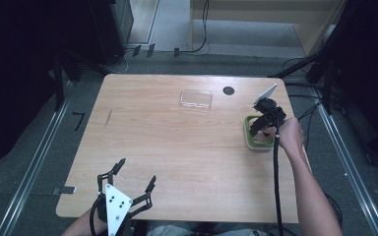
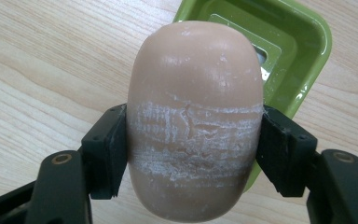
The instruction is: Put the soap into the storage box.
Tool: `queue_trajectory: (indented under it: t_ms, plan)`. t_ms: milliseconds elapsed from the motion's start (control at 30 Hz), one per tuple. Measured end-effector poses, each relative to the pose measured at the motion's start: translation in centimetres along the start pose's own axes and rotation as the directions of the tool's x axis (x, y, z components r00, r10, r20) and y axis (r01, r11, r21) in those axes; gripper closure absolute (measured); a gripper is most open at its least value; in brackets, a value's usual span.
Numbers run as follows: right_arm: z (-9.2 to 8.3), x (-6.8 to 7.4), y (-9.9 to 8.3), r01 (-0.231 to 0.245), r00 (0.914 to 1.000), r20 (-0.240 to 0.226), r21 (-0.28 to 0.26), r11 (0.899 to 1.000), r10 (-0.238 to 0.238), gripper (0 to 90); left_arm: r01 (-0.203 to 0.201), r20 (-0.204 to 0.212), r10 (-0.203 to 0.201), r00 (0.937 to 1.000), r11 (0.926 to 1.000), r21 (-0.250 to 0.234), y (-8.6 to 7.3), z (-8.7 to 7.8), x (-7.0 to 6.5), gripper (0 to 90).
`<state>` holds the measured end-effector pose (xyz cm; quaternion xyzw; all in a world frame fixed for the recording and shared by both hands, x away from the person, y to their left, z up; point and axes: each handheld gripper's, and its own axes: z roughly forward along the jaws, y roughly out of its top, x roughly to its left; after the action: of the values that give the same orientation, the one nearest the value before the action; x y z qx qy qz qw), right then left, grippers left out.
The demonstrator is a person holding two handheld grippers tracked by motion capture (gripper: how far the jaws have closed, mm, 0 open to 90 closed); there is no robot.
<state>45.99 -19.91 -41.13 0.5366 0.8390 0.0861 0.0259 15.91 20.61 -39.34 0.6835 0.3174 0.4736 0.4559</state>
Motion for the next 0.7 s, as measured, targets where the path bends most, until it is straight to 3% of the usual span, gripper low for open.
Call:
queue_trajectory:
  t_ms: [400,700]
  plan:
    - [0.5,-0.4,0.5,-0.044,0.9988,-0.022,-0.017,0.999,0.043,33.1,0.003,-0.001,-0.003,1.0000,1.0000,-0.001,0.0,0.0,0.0,13.8]
    - [1.2,-1.0,0.6,-0.113,0.9932,-0.030,-0.024,0.993,0.113,33.1,0.003,0.000,-0.003,1.0000,1.0000,-0.001,0.0,0.0,0.0,13.8]
